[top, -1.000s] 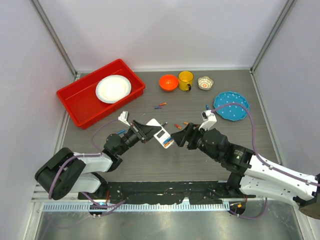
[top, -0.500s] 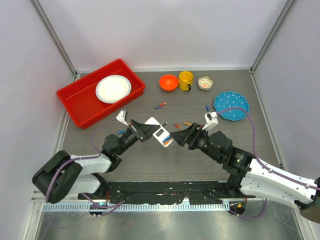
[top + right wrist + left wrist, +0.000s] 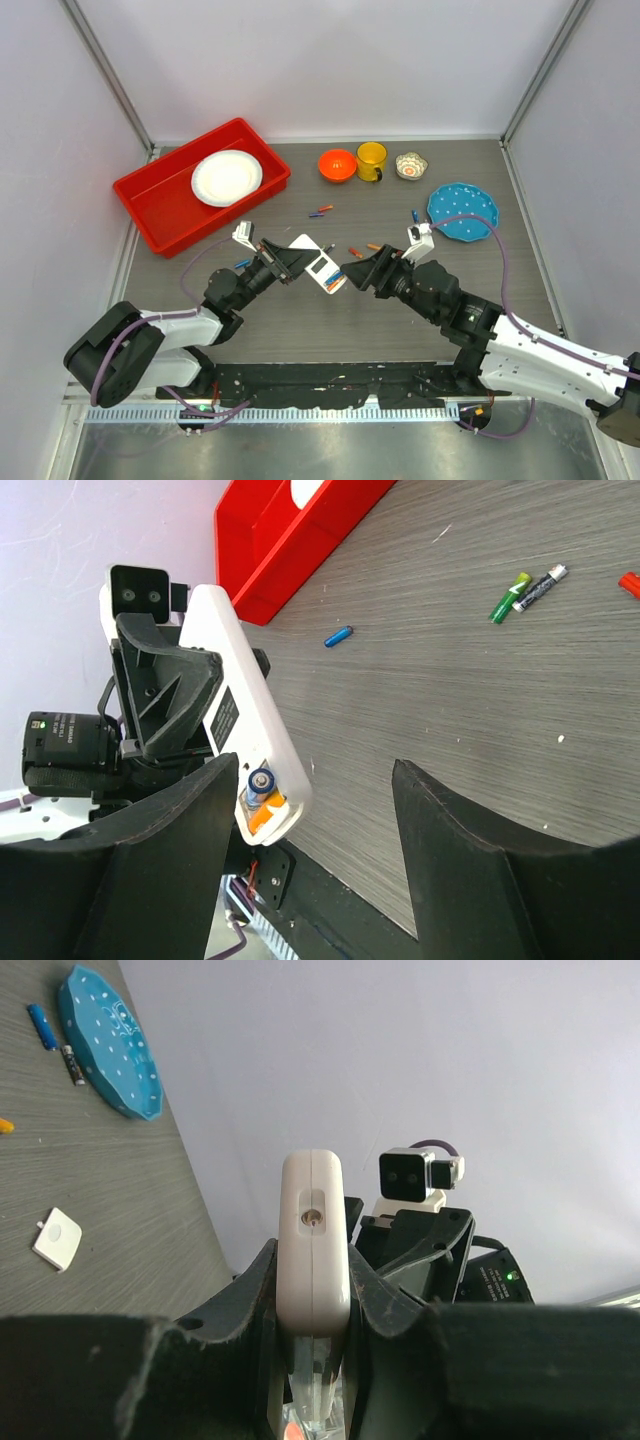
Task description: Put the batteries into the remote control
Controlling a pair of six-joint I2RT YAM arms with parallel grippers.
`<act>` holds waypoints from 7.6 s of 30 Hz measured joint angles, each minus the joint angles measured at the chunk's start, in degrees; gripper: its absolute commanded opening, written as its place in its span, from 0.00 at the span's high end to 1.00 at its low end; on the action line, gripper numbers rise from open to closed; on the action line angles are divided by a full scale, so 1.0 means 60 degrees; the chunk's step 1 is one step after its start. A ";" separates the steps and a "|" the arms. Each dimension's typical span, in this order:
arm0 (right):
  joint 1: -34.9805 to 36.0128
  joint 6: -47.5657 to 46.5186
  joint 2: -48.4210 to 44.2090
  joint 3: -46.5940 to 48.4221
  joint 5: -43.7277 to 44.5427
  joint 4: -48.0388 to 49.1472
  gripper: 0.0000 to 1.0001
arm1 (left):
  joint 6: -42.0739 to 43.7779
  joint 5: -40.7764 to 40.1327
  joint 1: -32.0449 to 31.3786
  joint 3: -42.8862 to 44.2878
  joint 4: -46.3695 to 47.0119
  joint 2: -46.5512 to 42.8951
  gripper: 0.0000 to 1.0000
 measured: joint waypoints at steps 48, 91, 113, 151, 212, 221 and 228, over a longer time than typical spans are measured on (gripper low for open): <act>-0.0153 0.0164 0.0798 0.0004 -0.1129 0.0565 0.39 | 0.0131 -0.0033 0.0000 -0.0055 -0.0011 0.0000 1.00; -0.0280 0.0186 0.1297 -0.0066 -0.1490 0.1330 0.80 | 0.0142 -0.0138 0.0018 -0.0055 -0.0120 -0.0022 1.00; -0.0266 0.0029 0.1628 0.0244 -0.1137 0.1013 0.99 | 0.0168 -0.0397 0.0044 -0.0055 -0.0291 -0.0022 1.00; -0.0193 -0.1322 0.2102 0.1031 -0.1053 0.0193 0.47 | -0.0499 -0.1133 -0.0018 -0.0047 0.0029 0.0612 1.00; -0.1778 0.4003 0.1694 -0.2244 -0.2812 0.5340 0.44 | -0.0062 -0.1308 -0.0018 -0.0029 0.0062 0.0430 1.00; -0.1778 0.4175 0.1854 -0.2251 -0.2816 0.5639 0.44 | -0.0047 -0.1308 -0.0018 -0.0029 0.0066 0.0423 1.00; -0.1778 0.4197 0.2029 -0.2255 -0.2827 0.5719 0.46 | -0.0040 -0.1311 -0.0018 -0.0015 0.0062 0.0415 1.00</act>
